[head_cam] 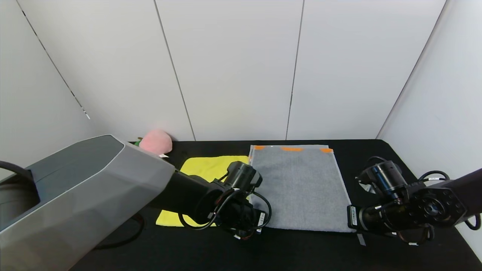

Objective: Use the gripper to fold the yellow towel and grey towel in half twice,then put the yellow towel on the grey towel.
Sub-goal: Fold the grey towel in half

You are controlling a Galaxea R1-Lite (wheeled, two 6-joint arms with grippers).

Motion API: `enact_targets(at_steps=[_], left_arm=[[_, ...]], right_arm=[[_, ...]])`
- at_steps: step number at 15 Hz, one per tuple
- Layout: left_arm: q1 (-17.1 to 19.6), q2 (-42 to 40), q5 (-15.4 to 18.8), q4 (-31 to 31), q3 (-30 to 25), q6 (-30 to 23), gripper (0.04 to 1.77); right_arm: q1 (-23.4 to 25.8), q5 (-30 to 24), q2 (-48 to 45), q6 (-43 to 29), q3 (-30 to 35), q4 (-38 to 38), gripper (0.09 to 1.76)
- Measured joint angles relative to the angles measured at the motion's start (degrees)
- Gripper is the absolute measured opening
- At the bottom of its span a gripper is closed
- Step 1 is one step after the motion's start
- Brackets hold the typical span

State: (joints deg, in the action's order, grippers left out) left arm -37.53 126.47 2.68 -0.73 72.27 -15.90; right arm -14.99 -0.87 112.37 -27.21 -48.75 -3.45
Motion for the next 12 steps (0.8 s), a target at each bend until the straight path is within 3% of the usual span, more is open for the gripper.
enact_targets(at_steps=[8,12], left_arm=[[0.0,-7.2,-0.6,0.0,-5.2,-1.0,0.13],[-0.6,-11.7,-2.5,0.0,-8.6,-1.1,0.13]], right_arm=[[-2.3,0.0,-7.8,-1.0,4.0,0.3,0.12],[-4.2,1.4,-13.0,-2.1,6.6,0.6,0.12]])
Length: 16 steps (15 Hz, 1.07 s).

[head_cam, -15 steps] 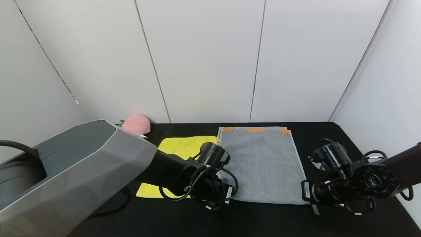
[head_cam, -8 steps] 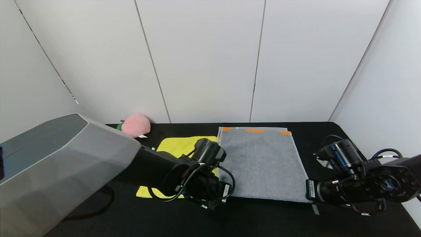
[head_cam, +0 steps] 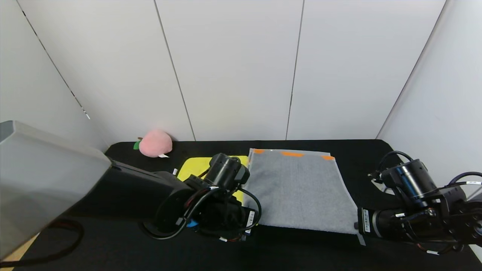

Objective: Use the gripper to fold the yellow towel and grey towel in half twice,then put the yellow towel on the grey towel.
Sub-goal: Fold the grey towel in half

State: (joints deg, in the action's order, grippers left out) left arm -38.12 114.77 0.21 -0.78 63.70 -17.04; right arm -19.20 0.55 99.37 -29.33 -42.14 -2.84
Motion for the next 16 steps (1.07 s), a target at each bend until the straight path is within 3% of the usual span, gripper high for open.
enact_targets(at_steps=[7,16], left_arm=[[-3.2,-6.9,-2.2,-0.1,-5.2,-1.7,0.13],[-4.7,-11.8,-2.2,0.0,-8.6,-2.0,0.13]], right_arm=[[-2.6,1.7,-9.2,-0.8,2.5,5.6,0.12],[-3.4,1.7,-15.0,-2.0,5.2,5.5,0.12]])
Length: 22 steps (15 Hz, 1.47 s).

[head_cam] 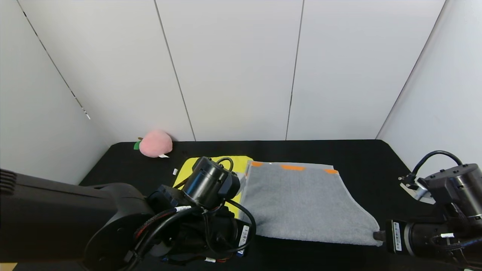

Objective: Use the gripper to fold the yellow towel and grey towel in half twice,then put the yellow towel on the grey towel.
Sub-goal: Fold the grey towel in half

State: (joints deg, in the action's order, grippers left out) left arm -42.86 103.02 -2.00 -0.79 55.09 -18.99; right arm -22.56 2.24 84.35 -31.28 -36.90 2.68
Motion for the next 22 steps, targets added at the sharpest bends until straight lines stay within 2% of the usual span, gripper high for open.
enact_targets(at_steps=[6,12,22], left_arm=[[2.3,3.9,0.3,0.1,3.7,0.6,0.13],[6.1,12.3,0.7,0.0,12.5,2.8,0.13],[8.5,20.0,0.7,-0.2,24.2,6.4,0.13]], right_arm=[[1.6,-0.1,5.4,0.1,-2.7,-1.8,0.12],[3.8,-0.3,14.1,1.0,-9.8,-3.8,0.12],[6.7,-0.2,22.7,1.9,-20.5,-4.0,0.12]])
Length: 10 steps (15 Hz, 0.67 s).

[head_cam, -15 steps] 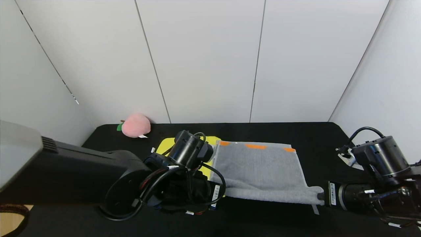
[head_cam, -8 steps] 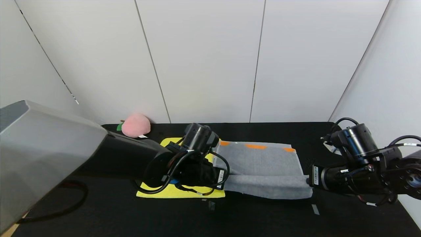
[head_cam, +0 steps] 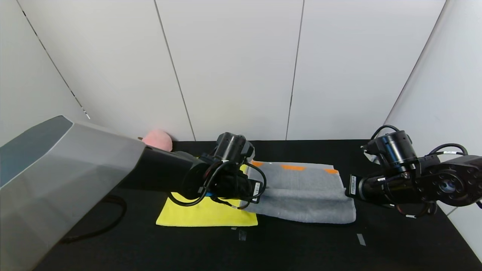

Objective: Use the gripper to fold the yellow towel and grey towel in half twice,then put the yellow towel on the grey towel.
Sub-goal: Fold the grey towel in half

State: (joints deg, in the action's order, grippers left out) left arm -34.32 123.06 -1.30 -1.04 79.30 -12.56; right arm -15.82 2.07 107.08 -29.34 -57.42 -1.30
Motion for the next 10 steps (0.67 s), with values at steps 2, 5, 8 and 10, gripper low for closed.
enact_targets(at_steps=[2,5,8,10], left_arm=[[0.2,0.9,0.0,0.1,1.7,0.2,0.13],[0.4,2.3,0.0,0.1,4.2,0.2,0.13],[1.2,3.9,-0.4,0.2,7.7,0.0,0.13],[1.9,4.8,-0.6,0.1,9.2,0.1,0.13]], right_arm=[[0.9,0.2,0.8,1.4,-1.0,-0.1,0.12],[2.2,0.4,1.9,2.5,-2.5,-0.2,0.12],[3.2,0.5,3.1,2.7,-4.5,-0.3,0.12],[3.6,0.4,3.9,2.7,-5.6,-0.9,0.12]])
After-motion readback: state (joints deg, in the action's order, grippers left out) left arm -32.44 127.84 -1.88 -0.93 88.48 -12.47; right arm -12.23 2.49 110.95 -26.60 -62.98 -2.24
